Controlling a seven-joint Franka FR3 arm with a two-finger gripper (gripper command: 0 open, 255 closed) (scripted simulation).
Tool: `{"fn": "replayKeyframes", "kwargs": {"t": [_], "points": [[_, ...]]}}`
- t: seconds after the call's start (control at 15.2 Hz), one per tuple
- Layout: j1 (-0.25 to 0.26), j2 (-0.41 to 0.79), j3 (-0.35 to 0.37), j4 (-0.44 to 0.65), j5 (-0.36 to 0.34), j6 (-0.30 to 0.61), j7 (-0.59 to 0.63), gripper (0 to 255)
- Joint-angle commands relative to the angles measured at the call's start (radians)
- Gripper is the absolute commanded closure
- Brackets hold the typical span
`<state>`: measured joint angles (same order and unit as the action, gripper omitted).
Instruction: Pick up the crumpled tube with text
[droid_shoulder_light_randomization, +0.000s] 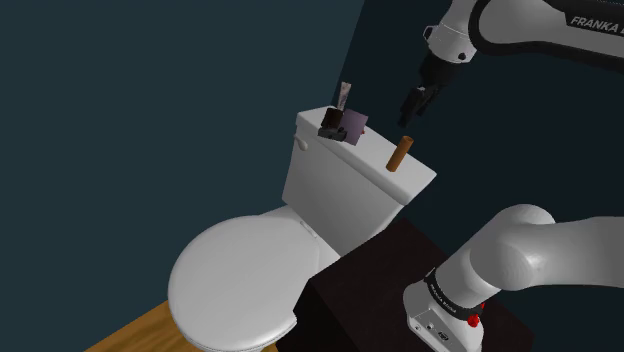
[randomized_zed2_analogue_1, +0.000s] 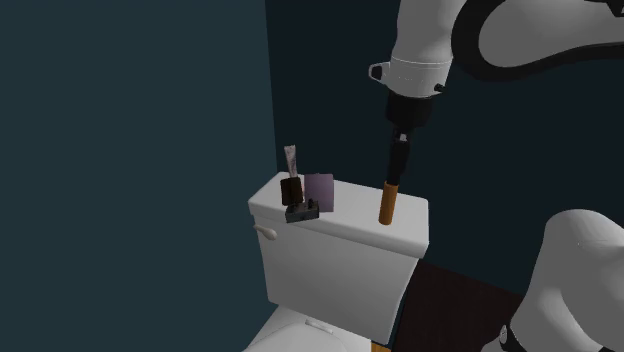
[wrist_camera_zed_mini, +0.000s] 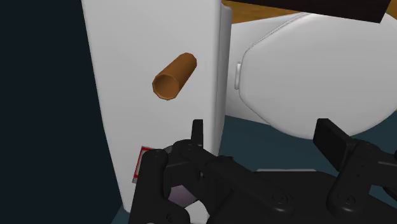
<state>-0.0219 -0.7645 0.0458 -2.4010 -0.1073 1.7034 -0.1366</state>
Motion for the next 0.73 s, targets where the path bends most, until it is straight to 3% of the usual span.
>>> {"fn": "replayKeyframes", "kwargs": {"t": [0.0,0.66], "points": [[0.000,0.000,0.000,0.000,0.000,0.000,0.000,0],[-0.051,0.360,-0.050,0.213,0.011,0.203,0.046,0]]}}
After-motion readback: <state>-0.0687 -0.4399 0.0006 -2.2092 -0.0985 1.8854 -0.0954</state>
